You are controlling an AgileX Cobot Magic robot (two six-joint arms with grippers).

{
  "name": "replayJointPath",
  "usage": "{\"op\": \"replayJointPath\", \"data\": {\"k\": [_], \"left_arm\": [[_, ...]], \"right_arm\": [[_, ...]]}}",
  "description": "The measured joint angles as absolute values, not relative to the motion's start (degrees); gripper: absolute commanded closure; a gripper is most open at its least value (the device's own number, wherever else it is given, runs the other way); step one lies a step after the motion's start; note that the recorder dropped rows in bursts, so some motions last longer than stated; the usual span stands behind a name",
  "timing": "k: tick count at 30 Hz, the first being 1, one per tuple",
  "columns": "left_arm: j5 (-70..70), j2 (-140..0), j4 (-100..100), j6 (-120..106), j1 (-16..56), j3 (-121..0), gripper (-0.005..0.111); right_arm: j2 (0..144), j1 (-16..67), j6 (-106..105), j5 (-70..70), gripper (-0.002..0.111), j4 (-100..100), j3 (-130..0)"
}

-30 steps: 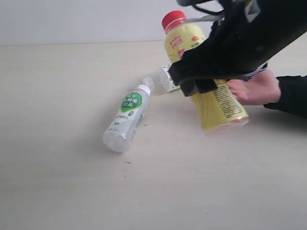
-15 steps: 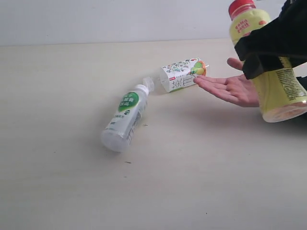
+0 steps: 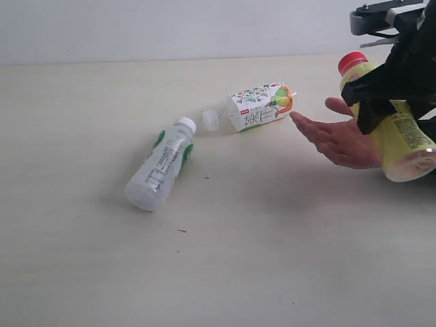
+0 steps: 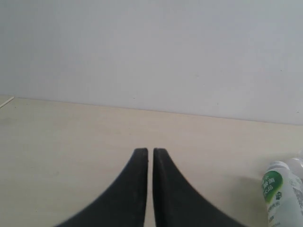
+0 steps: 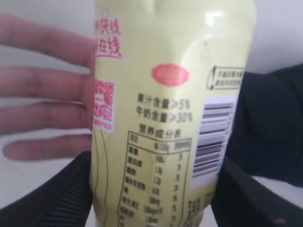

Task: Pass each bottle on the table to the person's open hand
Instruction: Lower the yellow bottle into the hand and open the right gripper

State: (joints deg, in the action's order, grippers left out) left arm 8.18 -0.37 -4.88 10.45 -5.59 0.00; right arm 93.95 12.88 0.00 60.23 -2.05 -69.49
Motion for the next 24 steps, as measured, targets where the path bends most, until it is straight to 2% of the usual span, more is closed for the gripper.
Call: {"op": "replayJointPath", "data": {"k": [11,13,14,20,22,24], "left_arm": [[8.18,-0.37,-4.88,10.45,-5.59,0.0,0.1],[8.18,-0.37,-4.88,10.45,-5.59,0.0,0.1],[8.18,-0.37,-4.88,10.45,-5.59,0.0,0.1],[8.18,-0.37,-4.88,10.45,-5.59,0.0,0.1],[8.18,-0.37,-4.88,10.45,-5.59,0.0,0.1],[8.18,-0.37,-4.88,10.45,-5.59,0.0,0.1]], "right_arm": [[99.9,12.88,-0.88,58.5,0.106,1.53,-71.5],[99.9,12.88,-0.88,58.5,0.096,1.53,-71.5],[99.9,12.88,-0.88,58.46,0.086,1.53,-71.5],[99.9,12.88,-0.88,58.46,0.046,1.57,-71.5],[99.9,12.88,-0.88,58.58,0.037,1.69,-71.5],[99.9,12.88,-0.88,58.58,0.033,2.11,-71.5]]}}
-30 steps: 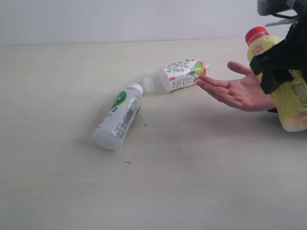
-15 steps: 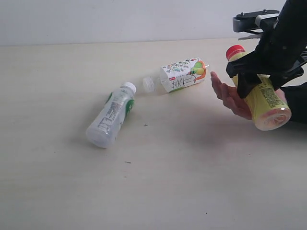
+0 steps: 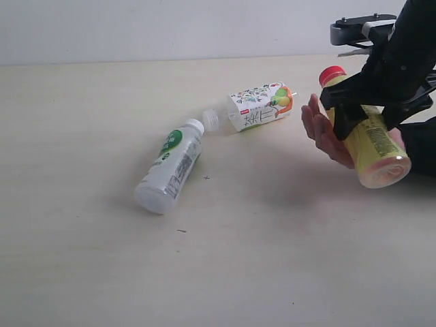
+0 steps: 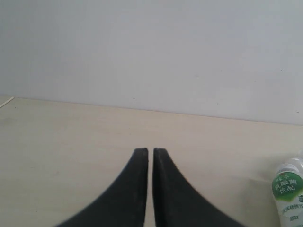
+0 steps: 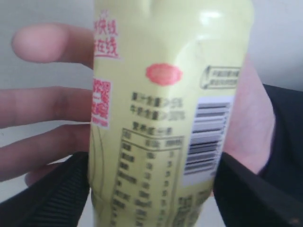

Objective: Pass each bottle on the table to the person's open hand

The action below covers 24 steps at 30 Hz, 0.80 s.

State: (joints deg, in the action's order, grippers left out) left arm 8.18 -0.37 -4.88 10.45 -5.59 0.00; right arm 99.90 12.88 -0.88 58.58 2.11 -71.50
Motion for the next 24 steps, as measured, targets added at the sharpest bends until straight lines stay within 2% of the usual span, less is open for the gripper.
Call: {"op": "replayJointPath", "data": {"k": [12,18,21,24], "left_arm": [[8.18,-0.37,-4.88,10.45,-5.59,0.0,0.1],[8.18,-0.37,-4.88,10.45,-5.59,0.0,0.1],[8.18,-0.37,-4.88,10.45,-5.59,0.0,0.1],[8.18,-0.37,-4.88,10.45,-5.59,0.0,0.1]], "right_arm": [[99.9,12.88,-1.44,57.73,0.033,2.65,-71.9],[94.36,12.88,-3.04,57.15,0.034,2.65,-73.61],[89.68,12.88,-5.05,57.09,0.041,2.74,-73.73],[84.69,12.88,-7.11,55.72,0.057,3.09,-71.77]]}}
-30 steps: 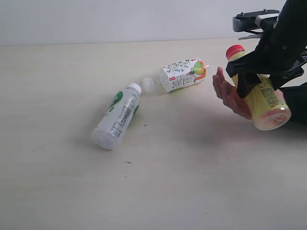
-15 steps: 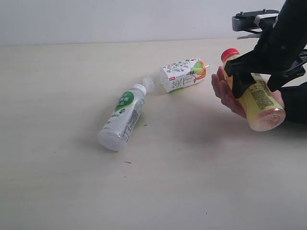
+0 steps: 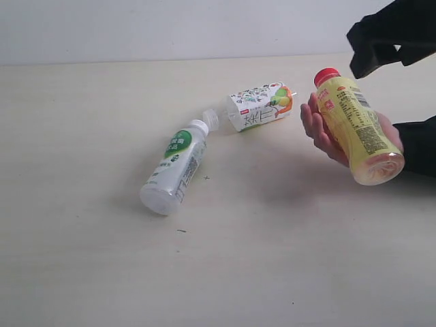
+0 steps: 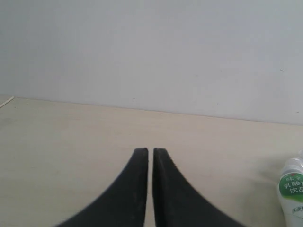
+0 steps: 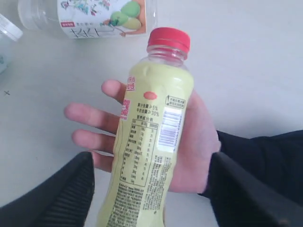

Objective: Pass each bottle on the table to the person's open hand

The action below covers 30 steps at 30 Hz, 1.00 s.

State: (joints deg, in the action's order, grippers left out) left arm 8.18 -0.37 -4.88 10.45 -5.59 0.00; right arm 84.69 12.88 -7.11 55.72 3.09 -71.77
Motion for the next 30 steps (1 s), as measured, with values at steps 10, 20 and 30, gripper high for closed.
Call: {"op": "replayJointPath", "data": {"k": [10,20,30], "left_arm": [[8.18,-0.37,-4.88,10.45,-5.59,0.0,0.1],[8.18,-0.37,-4.88,10.45,-5.59,0.0,0.1],[8.18,-0.37,-4.88,10.45,-5.59,0.0,0.1]], "right_arm": [[59.05,12.88,-9.55,43.94,0.108,6.54,-53.58],[32.13,12.88,-11.35,40.74,0.108,13.85,-39.74],[15.52,12.88,-11.81,38.52,0.108,16.24,-32.09]]}}
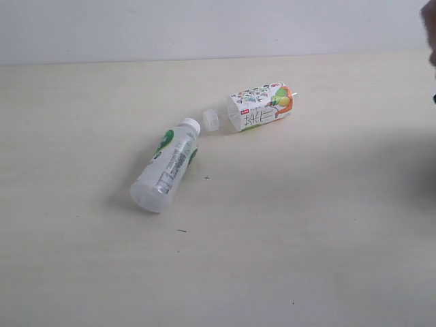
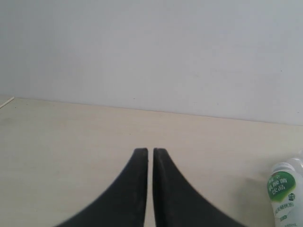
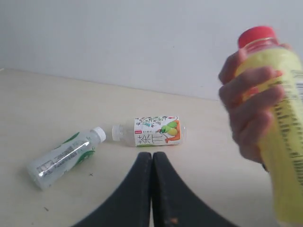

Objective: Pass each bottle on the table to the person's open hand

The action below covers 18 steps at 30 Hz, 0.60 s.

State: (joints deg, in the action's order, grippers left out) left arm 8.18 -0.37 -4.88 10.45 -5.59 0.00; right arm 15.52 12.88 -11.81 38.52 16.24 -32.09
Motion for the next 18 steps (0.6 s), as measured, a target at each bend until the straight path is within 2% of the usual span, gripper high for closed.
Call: {"op": "replayJointPath", "data": {"k": [18], "left_arm": [[8.18,-0.37,-4.88,10.45,-5.59,0.0,0.1]], "right_arm": [[5.74,12.88,-12.05,38.16,0.108,18.06,-30.35]]}}
